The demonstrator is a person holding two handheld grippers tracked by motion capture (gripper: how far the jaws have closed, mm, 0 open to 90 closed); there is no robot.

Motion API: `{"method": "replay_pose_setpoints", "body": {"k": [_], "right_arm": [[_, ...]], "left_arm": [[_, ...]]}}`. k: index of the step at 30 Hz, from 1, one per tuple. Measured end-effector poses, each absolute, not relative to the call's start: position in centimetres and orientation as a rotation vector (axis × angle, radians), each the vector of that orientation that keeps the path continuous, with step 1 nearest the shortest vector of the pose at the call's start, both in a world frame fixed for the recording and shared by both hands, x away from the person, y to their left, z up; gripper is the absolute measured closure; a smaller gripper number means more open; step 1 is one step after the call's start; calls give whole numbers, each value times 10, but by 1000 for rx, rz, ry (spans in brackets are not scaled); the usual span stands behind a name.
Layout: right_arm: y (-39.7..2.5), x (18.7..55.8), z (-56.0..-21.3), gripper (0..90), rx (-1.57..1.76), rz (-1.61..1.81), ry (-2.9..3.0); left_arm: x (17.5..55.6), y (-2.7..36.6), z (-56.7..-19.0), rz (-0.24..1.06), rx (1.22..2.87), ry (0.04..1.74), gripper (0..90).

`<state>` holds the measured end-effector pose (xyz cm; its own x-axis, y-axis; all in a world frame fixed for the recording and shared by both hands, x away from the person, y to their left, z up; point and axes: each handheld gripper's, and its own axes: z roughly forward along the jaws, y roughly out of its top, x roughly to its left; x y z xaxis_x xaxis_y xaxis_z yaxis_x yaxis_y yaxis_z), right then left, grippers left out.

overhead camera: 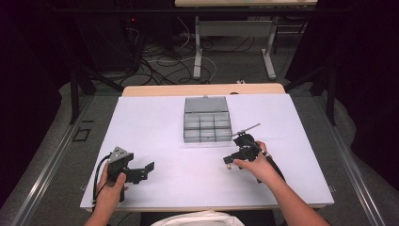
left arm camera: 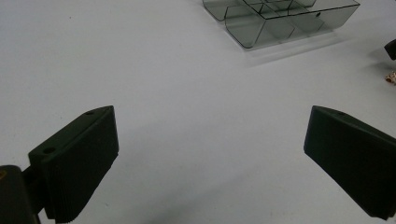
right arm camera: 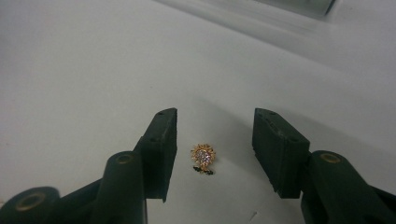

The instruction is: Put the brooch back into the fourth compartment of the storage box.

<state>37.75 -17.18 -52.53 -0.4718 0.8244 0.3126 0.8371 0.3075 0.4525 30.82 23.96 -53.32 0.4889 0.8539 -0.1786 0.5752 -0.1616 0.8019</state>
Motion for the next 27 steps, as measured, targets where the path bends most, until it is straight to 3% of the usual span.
{"method": "replay_pose_setpoints", "body": {"k": [4,27], "right_arm": [[-171,377,-527,580,-1582,-871,-2532],[-164,376,-533,680,-1557,-771,-2536]], "left_arm": [[308,240,-533,398,1855,1195,35],[308,240,-534,406,1848,1196,35]]}}
